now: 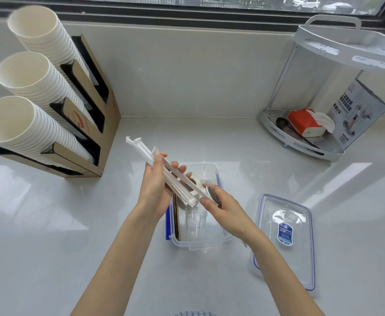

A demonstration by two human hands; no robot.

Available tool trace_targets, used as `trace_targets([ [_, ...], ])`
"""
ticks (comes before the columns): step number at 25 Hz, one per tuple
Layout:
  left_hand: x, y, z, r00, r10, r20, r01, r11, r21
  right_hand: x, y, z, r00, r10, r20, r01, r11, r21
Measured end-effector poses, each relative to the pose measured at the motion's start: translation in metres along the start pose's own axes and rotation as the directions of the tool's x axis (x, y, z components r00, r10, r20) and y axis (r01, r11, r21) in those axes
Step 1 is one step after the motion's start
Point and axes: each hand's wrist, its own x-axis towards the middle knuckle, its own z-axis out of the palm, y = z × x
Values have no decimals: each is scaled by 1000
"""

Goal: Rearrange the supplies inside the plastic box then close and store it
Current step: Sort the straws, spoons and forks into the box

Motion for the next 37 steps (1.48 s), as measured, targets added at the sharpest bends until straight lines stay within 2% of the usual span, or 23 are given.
trace_targets([
  [5, 7, -1, -4, 1000, 10, -26, -10, 1000, -21, -3, -4, -10, 994, 49, 97, -53, 998, 40],
  [7, 8, -4, -4, 1000, -6, -11, 6, 1000, 16, 1, -9, -14, 994, 106, 39, -112, 969, 221],
  [9, 4, -13, 0, 997, -46, 63, 36, 987, 158, 10, -15, -19, 990, 129, -48, -104, 930, 352],
  [12, -4, -29, 8, 973, -99, 210, 4, 912, 410, 22, -32, -23, 991, 31, -127, 6, 961, 278],
  [16, -10, -33, 15, 942, -134, 309, -69, 822, 566, 35, -51, -23, 967, -95, -236, 140, 973, 183],
  [19, -14, -33, 19, 932, -143, 334, -108, 769, 630, 38, -54, -23, 955, -162, -248, 197, 972, 125],
  [23, -11, -33, 19, 936, -176, 305, -57, 779, 625, 36, -46, -25, 967, -178, -183, 176, 984, -30],
  [25, -10, -36, 19, 930, -205, 307, -30, 787, 616, 33, -42, -28, 976, -147, -162, 142, 989, -37],
  [28, -8, -38, 25, 918, -271, 289, 73, 832, 550, 35, -33, -34, 983, -86, -163, 91, 996, 21],
  [31, 5, -43, 32, 948, -278, 155, 175, 864, 473, 39, -25, -42, 969, -17, -247, 33, 998, 62],
  [33, 16, -49, 35, 969, -244, 39, 193, 847, 495, 40, -21, -46, 955, 55, -290, -6, 986, 167],
  [37, 29, -70, 49, 978, -192, -75, 200, 791, 578, 40, -10, -55, 945, 189, -266, -88, 933, 349],
])
